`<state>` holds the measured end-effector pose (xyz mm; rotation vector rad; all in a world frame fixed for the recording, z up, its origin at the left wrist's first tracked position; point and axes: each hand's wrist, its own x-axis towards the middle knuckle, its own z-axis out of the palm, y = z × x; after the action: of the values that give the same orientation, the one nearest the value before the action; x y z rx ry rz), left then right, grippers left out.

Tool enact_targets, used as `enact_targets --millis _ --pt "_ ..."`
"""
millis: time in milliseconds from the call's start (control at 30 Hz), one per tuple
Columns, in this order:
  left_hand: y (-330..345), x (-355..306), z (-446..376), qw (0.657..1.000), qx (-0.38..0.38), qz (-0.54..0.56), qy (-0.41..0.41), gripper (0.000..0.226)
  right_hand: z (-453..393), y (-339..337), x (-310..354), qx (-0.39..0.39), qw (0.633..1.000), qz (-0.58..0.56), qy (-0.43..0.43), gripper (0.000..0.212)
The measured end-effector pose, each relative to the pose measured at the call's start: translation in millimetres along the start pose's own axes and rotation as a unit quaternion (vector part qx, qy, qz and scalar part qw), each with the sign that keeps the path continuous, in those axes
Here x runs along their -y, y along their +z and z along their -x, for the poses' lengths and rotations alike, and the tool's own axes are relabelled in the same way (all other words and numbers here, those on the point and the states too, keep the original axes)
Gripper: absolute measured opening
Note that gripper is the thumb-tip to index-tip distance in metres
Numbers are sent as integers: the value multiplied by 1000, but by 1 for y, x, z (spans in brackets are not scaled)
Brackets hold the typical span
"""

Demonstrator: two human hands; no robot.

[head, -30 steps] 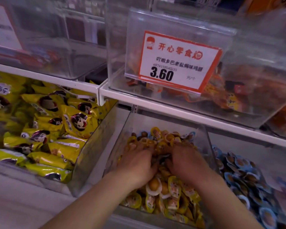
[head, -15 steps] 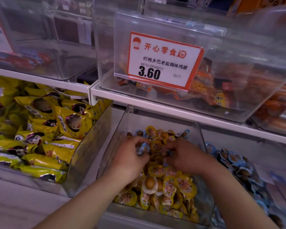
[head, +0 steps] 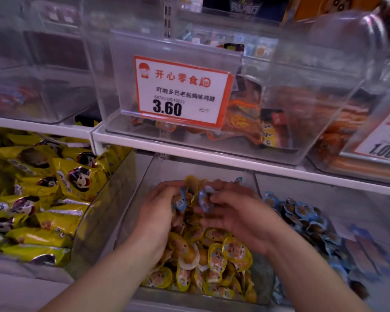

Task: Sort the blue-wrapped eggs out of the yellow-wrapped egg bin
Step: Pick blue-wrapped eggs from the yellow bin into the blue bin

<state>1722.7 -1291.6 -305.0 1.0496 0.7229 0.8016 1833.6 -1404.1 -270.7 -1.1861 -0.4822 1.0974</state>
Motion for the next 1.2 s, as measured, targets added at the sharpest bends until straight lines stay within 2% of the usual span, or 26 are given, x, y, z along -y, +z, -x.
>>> enact_targets --millis 100,200,333,400,500,567,600,667,700,733,800,833,933,1000,1067,1133,1200 --pt "14 -1 13 999 -20 20 36 28 15 8 -7 -17 996 -80 28 33" --pt "27 10 29 982 -45 -87 161 33 29 18 -22 -66 984 -150 66 39" --pt "37 31 54 920 34 -264 289 23 44 25 -34 -88 976 -187 65 54" --pt "39 31 60 903 81 -279 316 25 53 24 -31 -91 978 -187 23 49" --pt "42 30 69 892 134 -244 357 46 65 19 -20 -107 991 -68 -36 33" --pt "51 29 73 893 144 -239 353 57 71 14 -17 -126 988 38 -75 27" --pt "58 27 73 905 148 -230 326 63 73 14 -14 -131 984 83 -87 26" --pt "75 17 69 949 154 -167 219 84 78 9 -11 -144 974 138 -111 28" --pt "82 15 66 955 148 -165 196 88 82 3 -10 -153 970 144 -121 26" --pt "86 15 69 939 159 -200 230 82 85 -3 -9 -165 968 141 -129 24" --pt "89 23 82 877 187 -290 334 66 89 -20 -6 -180 964 130 -143 21" --pt "89 26 86 864 211 -302 344 64 90 -28 -3 -189 963 120 -151 20" --pt "78 32 85 861 258 -305 313 58 90 -59 11 -251 945 100 -185 20" --pt "66 27 68 851 255 -349 298 43 84 -87 18 -324 914 151 -190 19" --pt "44 25 49 823 244 -418 298 33 78 -109 19 -332 914 193 -132 21" --pt "19 21 34 799 207 -474 307 22 69 -122 13 -289 935 202 -33 42" --pt "0 14 27 780 170 -516 312 24 62 -125 10 -286 931 227 -4 34"
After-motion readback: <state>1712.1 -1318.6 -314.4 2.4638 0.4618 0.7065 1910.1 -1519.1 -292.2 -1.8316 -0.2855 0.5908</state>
